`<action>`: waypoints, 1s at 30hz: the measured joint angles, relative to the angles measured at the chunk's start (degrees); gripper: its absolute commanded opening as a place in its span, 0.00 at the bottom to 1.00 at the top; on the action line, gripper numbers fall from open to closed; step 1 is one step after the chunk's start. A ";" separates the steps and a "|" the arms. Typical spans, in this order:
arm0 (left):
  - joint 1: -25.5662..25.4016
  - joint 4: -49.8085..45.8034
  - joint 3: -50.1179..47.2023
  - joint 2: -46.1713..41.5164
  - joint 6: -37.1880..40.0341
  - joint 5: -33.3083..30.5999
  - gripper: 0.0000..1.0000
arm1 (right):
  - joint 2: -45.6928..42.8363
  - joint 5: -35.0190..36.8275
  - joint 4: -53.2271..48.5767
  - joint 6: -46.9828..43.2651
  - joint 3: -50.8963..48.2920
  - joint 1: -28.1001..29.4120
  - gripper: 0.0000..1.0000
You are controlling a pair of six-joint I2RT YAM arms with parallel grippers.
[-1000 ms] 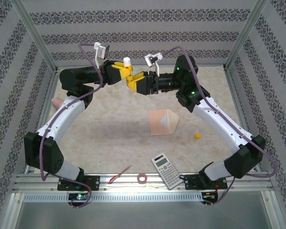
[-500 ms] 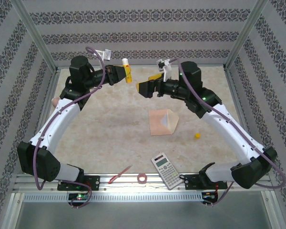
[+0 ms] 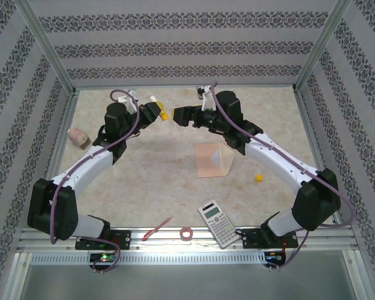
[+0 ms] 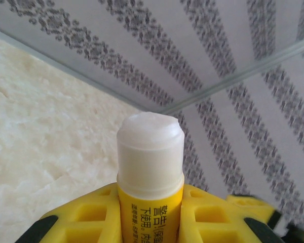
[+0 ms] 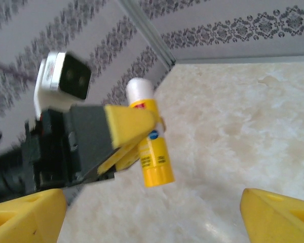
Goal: Place the letter into the envelope and seal it
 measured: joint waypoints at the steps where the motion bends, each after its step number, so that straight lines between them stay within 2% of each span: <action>1: -0.07 1.90 -0.92 -0.13 -1.55 -1.20 0.00 | 0.59 -0.07 2.38 2.19 -1.05 -0.42 0.88; 6: -0.11 10.40 -4.02 -0.35 -8.28 -6.38 0.00 | 4.42 0.31 14.19 15.08 -5.57 -1.25 0.87; 11: -0.13 15.37 -5.70 -0.35 -12.07 -8.76 0.00 | 8.74 1.22 23.56 24.90 -6.80 -0.55 0.87; 21: -0.52 18.56 -6.67 -0.35 -14.49 -10.05 0.00 | 15.52 1.57 34.27 33.46 -4.61 2.19 0.87; 30: -0.52 19.85 -6.78 -0.28 -15.61 -10.27 0.00 | 18.29 1.36 39.76 36.92 -2.19 2.93 0.79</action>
